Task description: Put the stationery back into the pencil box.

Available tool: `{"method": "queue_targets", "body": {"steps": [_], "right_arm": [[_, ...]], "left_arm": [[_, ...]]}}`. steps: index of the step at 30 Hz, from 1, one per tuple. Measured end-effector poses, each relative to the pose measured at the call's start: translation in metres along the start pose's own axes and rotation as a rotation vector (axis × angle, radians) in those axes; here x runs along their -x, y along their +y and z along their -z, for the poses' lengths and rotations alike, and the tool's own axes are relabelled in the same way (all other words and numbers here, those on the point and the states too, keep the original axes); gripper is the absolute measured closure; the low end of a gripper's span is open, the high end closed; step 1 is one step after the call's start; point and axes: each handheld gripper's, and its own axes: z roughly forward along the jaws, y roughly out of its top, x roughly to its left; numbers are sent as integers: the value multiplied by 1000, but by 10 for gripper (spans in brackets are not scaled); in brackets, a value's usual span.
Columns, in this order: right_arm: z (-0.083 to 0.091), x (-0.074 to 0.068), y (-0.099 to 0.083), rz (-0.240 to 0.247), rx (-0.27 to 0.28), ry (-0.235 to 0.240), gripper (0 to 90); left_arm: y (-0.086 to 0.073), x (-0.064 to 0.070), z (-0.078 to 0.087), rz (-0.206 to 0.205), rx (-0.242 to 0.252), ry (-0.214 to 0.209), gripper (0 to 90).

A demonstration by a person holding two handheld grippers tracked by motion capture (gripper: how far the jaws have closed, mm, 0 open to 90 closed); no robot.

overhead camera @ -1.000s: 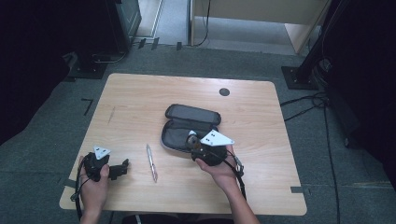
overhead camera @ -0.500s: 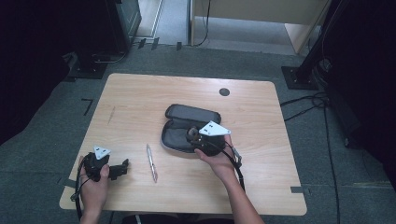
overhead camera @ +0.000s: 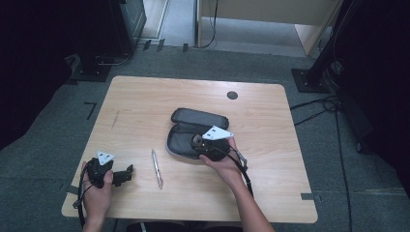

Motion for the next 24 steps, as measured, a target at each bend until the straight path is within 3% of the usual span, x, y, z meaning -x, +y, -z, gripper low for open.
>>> {"method": "queue_targets", "body": {"steps": [11,15,24], "right_arm": [[-20,-11,10,27,-47,36,416],[-23,-12,11,2,-59,49,416],[-27,-15,11,5,-87,83,392]], "left_arm": [[0,0,0,0,0,0,0],[0,0,0,0,0,0,0],[0,0,0,-1,0,0,0]]}}
